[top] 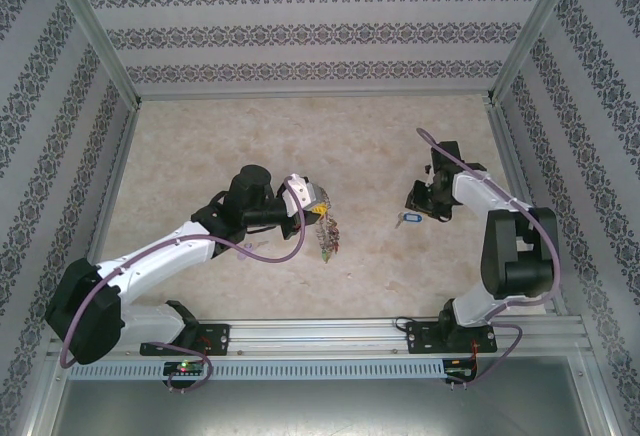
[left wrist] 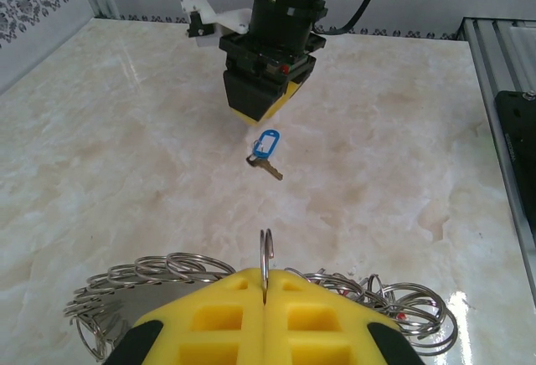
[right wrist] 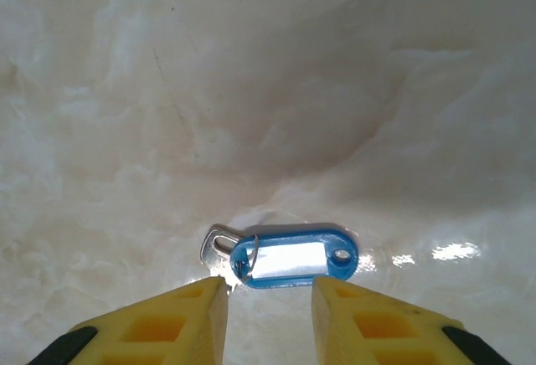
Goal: Put the keys on the keyring
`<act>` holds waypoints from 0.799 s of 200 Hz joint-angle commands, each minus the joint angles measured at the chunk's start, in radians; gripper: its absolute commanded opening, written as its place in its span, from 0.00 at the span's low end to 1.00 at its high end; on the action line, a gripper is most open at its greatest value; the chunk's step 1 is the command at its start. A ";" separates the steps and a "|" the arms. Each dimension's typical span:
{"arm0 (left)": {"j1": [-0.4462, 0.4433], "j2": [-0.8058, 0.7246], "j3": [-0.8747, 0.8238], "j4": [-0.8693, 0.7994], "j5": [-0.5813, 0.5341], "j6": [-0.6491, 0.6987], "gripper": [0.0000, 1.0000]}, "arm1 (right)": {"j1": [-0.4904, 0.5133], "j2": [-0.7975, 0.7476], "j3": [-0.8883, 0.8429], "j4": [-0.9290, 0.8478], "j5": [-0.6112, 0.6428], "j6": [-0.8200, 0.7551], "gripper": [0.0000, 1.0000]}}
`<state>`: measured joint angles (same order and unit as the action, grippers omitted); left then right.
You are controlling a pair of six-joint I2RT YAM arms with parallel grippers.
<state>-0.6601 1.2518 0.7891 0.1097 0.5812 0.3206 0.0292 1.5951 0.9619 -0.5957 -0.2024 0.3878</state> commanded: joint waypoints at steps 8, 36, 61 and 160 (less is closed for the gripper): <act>-0.010 -0.029 -0.010 0.005 -0.007 0.000 0.00 | 0.034 0.030 0.040 -0.017 0.022 0.007 0.31; -0.009 -0.033 -0.008 0.002 -0.011 0.001 0.00 | 0.049 0.072 0.056 -0.022 0.030 0.014 0.31; -0.009 -0.037 -0.014 0.003 -0.020 0.001 0.00 | 0.058 0.089 0.059 -0.007 0.039 0.025 0.30; -0.009 -0.047 -0.018 -0.002 -0.020 0.001 0.00 | 0.071 0.137 0.064 0.016 0.050 0.034 0.22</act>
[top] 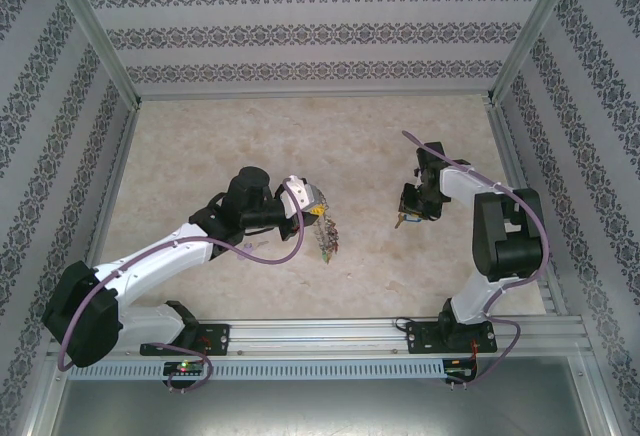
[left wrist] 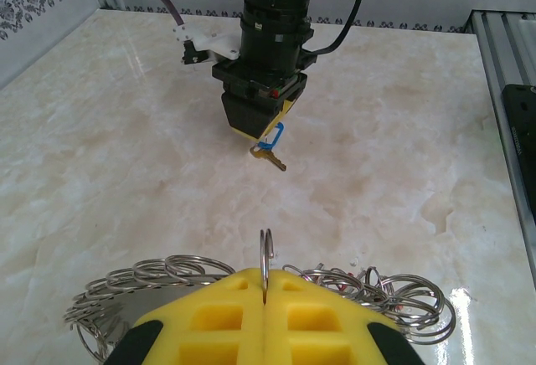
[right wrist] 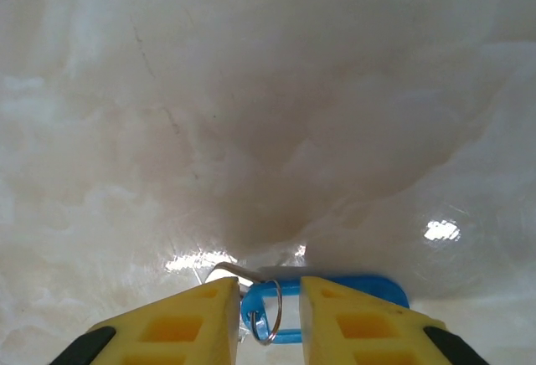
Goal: Put the keys on the keyring
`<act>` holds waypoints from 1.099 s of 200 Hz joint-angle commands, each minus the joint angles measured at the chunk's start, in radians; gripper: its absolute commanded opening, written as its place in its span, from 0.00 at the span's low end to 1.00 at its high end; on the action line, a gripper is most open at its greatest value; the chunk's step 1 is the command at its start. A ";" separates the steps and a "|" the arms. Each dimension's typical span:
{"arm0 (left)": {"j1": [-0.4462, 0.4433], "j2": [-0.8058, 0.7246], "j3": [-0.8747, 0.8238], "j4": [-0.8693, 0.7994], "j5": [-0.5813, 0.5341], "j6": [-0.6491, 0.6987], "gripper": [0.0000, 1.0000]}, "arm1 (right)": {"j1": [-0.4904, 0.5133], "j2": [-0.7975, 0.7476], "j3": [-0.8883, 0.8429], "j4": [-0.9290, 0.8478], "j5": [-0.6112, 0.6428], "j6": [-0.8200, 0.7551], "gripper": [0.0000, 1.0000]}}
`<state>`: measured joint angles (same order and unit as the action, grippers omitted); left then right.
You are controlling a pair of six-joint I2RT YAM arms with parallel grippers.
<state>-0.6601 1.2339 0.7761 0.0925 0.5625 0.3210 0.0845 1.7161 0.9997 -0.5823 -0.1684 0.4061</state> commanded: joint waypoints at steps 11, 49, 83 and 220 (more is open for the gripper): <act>-0.009 -0.031 -0.006 0.012 -0.004 0.001 0.00 | 0.017 0.020 0.030 0.001 0.018 0.014 0.22; -0.008 -0.039 -0.011 0.015 -0.007 -0.005 0.00 | 0.036 0.023 0.038 -0.008 0.035 -0.002 0.18; -0.009 -0.040 -0.013 0.013 -0.005 -0.005 0.00 | 0.057 0.022 0.045 -0.025 0.085 -0.015 0.18; -0.009 -0.024 0.002 0.018 -0.003 -0.005 0.00 | 0.067 0.040 0.062 -0.040 0.079 -0.024 0.13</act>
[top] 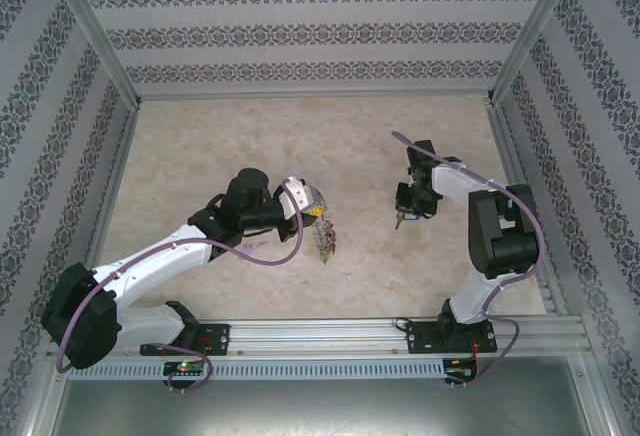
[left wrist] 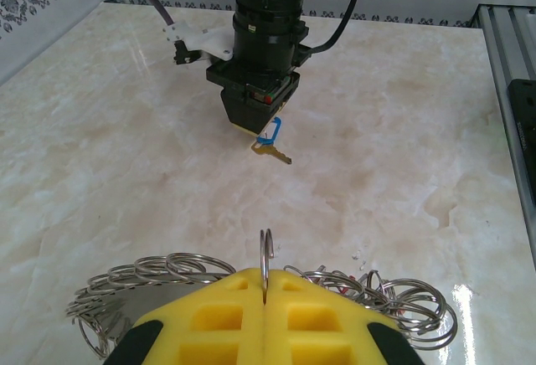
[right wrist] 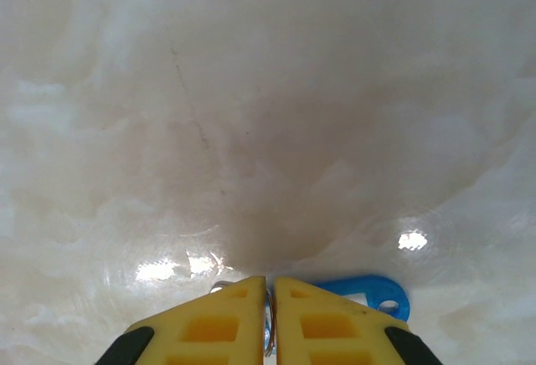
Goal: Put the keys on the keyring
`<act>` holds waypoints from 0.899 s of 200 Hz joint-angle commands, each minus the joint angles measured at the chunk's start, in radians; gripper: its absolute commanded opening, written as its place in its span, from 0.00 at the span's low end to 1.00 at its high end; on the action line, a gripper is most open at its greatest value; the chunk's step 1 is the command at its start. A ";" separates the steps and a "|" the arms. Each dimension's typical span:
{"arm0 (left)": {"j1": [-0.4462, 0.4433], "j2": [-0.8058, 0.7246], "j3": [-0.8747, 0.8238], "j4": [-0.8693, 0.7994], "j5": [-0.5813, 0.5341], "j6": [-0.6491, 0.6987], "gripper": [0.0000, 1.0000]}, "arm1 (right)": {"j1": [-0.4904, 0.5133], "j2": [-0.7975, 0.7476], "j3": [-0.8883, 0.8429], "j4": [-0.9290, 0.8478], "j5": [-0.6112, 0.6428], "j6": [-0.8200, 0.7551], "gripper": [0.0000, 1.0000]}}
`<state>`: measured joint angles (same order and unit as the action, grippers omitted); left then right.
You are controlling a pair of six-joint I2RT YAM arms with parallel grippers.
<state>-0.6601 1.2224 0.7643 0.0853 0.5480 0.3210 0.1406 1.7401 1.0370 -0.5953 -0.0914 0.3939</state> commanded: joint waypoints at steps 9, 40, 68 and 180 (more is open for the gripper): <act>-0.009 -0.013 0.014 0.026 0.012 -0.007 0.00 | 0.014 0.011 0.024 -0.029 0.002 -0.012 0.14; -0.009 -0.011 0.013 0.024 0.013 -0.007 0.00 | 0.022 -0.001 0.024 -0.041 0.005 -0.018 0.16; -0.008 -0.012 0.014 0.022 0.009 -0.007 0.00 | 0.023 0.012 0.034 -0.053 -0.003 -0.025 0.16; -0.009 -0.008 0.015 0.019 0.012 -0.003 0.00 | 0.031 0.009 0.039 -0.072 0.015 -0.020 0.14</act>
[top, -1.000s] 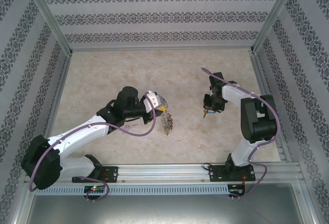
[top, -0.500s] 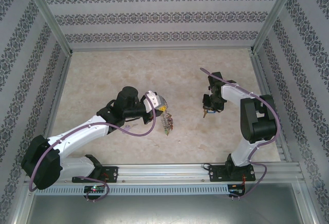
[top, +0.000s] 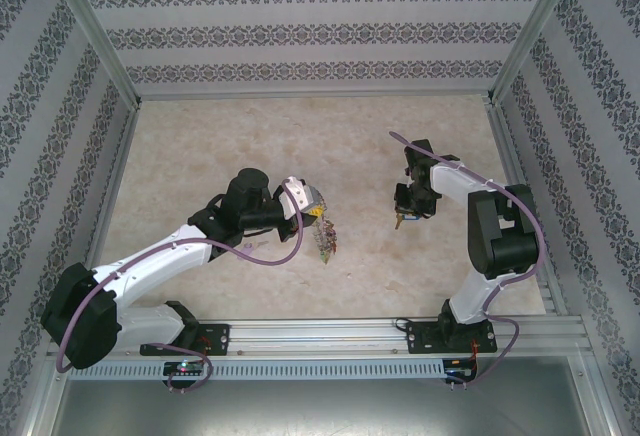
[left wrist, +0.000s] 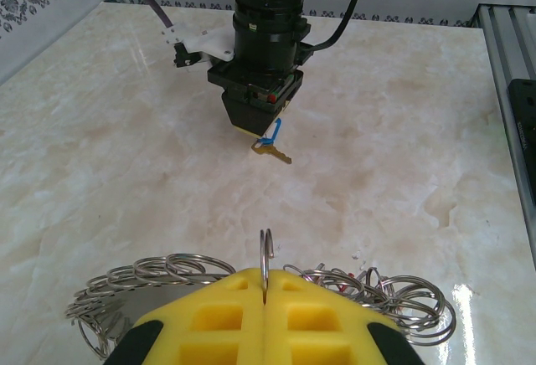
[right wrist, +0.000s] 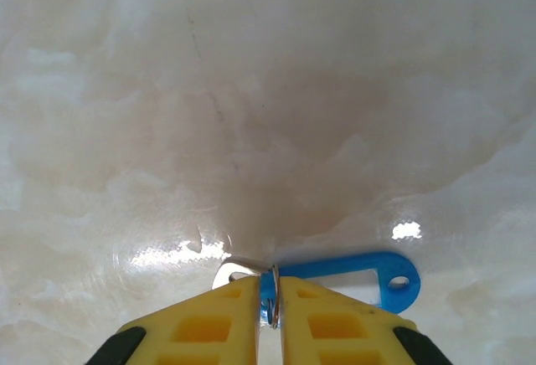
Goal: Put the keys on the keyring
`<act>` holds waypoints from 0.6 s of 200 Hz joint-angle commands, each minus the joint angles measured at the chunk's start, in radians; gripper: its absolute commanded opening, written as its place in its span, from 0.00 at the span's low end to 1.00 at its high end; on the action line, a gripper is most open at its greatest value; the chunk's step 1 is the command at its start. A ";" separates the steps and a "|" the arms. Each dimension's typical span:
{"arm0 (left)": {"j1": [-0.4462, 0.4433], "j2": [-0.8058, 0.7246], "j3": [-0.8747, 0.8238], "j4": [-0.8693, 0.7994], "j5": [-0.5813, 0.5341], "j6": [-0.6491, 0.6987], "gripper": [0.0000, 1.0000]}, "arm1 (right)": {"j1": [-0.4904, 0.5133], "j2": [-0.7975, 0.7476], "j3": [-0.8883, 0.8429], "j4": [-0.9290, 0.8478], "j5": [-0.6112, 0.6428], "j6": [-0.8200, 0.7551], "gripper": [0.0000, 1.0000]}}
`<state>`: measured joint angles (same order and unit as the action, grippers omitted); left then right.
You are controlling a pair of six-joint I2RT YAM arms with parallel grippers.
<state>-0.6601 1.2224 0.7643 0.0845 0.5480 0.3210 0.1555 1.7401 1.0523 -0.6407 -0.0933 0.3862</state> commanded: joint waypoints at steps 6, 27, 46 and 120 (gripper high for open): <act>-0.009 -0.008 0.015 0.020 0.013 -0.004 0.00 | 0.016 0.009 0.023 -0.025 0.015 -0.012 0.14; -0.009 -0.009 0.016 0.018 0.013 -0.002 0.00 | 0.018 0.011 0.026 -0.025 0.013 -0.012 0.13; -0.009 -0.009 0.015 0.015 0.011 -0.001 0.00 | 0.017 0.008 0.026 -0.019 0.017 -0.008 0.13; -0.009 -0.014 0.013 0.012 0.012 0.000 0.00 | 0.019 0.030 0.038 -0.017 0.025 -0.008 0.12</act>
<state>-0.6601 1.2224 0.7643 0.0734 0.5480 0.3210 0.1619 1.7454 1.0649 -0.6407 -0.0902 0.3866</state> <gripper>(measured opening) 0.042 0.123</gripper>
